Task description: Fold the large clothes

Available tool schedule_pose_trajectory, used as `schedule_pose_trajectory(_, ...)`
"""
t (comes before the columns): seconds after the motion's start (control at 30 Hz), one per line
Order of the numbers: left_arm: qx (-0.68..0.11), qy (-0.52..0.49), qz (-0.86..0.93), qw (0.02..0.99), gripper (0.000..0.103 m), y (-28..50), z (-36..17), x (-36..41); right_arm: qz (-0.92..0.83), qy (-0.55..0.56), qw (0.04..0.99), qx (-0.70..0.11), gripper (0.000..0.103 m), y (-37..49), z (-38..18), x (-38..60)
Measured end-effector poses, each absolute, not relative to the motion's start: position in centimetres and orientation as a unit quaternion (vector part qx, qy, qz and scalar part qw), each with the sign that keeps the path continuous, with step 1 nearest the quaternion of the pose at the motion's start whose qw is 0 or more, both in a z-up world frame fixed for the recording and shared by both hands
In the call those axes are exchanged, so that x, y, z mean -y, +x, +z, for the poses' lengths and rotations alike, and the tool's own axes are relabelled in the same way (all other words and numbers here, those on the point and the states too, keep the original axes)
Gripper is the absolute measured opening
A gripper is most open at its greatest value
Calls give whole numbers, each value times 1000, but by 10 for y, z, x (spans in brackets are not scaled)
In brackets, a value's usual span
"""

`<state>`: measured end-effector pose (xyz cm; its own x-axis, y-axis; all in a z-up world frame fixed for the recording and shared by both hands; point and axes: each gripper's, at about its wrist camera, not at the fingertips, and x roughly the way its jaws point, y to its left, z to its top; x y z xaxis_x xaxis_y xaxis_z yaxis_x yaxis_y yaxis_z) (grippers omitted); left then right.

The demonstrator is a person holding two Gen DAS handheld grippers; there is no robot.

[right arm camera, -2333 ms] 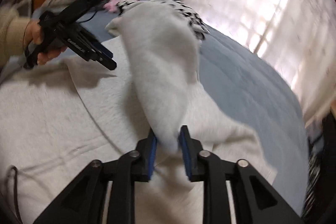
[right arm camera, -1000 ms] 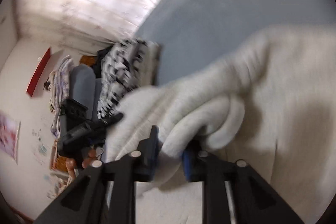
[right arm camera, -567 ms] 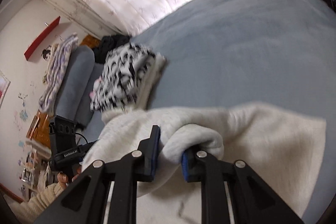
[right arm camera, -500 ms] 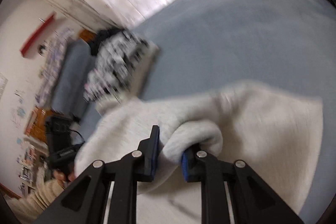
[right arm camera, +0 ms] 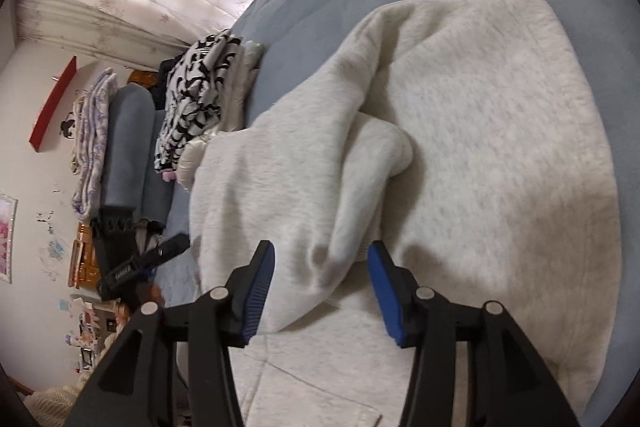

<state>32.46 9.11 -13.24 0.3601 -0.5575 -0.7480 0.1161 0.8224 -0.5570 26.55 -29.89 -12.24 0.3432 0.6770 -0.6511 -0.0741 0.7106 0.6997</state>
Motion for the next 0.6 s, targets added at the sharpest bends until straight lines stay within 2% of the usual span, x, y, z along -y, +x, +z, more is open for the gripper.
schedule_pose_trajectory(0.23,-561,-275,-211,752,73,368,-161,-122,244,300,744,-544,50,269,-140,277)
schedule_pose_trajectory(0.33,-551,-321,-209,742,70,376,-171,-127,240,305,740,-549,50,271,-150,270)
schedule_pose_trajectory(0.4,-537,-303,-185,765,37,375,-170,-123,242,313,744,-538,50,271,-151,272)
schedule_pose_trajectory(0.43,-531,-288,-175,777,32,373,-168,-118,244,304,759,-522,41,269,-146,269)
schedule_pose_trajectory(0.47,-521,-275,-166,790,24,368,-164,-115,243,288,771,-513,17,268,-141,268)
schedule_pose_trajectory(0.6,-491,-213,-150,832,21,340,-163,-109,208,200,812,-507,15,261,-128,255)
